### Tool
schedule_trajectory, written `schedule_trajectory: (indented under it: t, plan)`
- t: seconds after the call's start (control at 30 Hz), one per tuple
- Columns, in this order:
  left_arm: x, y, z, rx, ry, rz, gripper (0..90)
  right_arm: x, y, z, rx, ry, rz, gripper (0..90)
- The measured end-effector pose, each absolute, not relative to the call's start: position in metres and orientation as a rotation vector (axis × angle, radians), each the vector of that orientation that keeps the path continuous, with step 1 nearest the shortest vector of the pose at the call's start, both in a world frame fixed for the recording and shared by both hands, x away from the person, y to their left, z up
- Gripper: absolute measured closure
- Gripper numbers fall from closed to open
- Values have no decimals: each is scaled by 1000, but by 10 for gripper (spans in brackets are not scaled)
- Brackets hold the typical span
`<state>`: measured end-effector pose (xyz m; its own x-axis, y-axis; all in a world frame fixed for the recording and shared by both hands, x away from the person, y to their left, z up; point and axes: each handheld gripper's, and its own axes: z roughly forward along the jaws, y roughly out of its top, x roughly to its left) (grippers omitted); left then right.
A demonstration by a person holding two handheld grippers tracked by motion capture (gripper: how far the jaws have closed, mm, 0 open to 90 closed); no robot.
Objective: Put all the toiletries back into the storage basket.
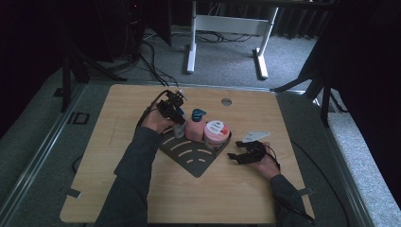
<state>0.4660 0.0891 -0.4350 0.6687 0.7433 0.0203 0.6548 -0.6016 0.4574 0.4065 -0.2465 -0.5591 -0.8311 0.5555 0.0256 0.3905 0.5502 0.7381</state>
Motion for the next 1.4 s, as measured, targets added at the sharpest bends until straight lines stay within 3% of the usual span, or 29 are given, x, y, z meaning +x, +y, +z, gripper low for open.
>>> schedule_trajectory:
  t: [1.0, 1.4]
  plan:
    - [473, 83, -438, 2421, 1123, 294, 538, 407, -246, -559, 795, 2577, 1149, 300]
    - [470, 87, -445, 2419, 1146, 279, 372, 406, -246, -559, 795, 2577, 1148, 299]
